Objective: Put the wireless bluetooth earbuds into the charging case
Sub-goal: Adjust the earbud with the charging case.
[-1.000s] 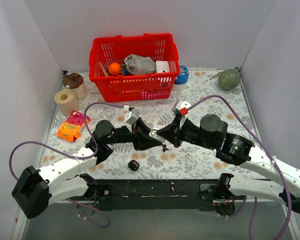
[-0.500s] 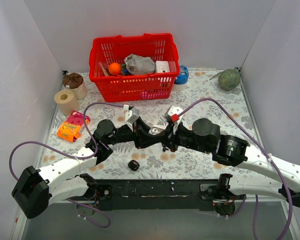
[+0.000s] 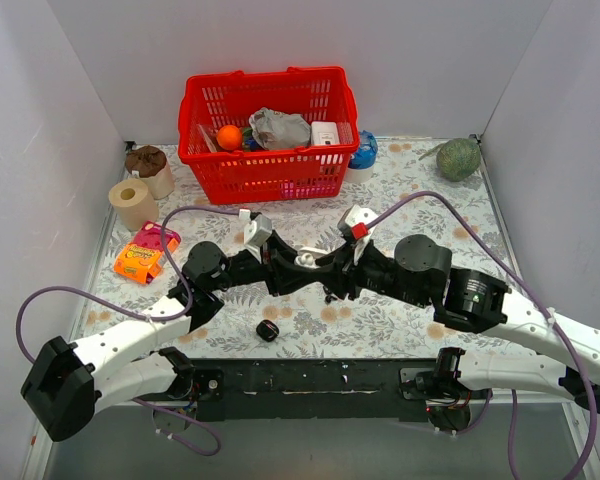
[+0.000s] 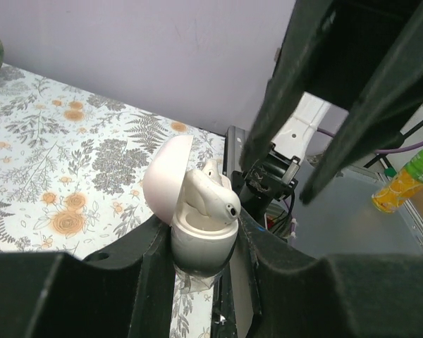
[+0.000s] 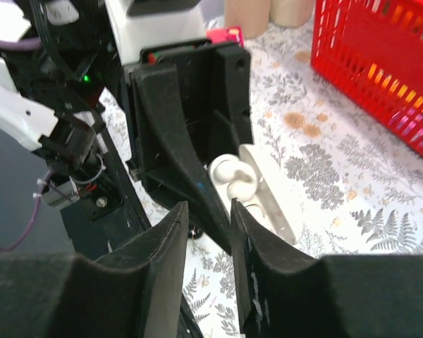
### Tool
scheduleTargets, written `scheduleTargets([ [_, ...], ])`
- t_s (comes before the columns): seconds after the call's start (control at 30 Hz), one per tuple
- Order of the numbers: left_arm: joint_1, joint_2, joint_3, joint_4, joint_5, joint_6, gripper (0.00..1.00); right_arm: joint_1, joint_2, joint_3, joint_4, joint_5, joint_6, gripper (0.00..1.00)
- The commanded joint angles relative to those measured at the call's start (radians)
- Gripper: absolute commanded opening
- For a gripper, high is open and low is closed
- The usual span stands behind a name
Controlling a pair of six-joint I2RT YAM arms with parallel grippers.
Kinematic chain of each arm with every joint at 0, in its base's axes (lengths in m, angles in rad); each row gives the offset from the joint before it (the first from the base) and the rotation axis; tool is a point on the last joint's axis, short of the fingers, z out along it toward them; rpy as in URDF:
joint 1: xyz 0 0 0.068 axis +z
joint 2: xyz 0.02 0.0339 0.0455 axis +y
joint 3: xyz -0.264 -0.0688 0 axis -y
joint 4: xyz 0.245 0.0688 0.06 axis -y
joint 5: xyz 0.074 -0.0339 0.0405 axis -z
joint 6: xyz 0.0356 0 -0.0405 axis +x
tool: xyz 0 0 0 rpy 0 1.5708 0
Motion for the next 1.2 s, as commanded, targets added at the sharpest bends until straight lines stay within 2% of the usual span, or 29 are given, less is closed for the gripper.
scheduleTargets([
  [0.0, -0.002, -0.058, -0.029, 0.071, 0.01, 0.017, 0.0, 0.004, -0.022, 0.091, -0.001, 0.052, 0.009, 0.39],
  [0.6, -0.002, -0.078, -0.038, 0.093, 0.051, 0.036, 0.0, 0.006, 0.053, 0.11, -0.003, 0.046, 0.036, 0.38],
  [1.17, -0.035, -0.092, -0.037, 0.017, 0.037, 0.114, 0.0, 0.004, 0.074, 0.096, 0.062, 0.114, 0.079, 0.39],
])
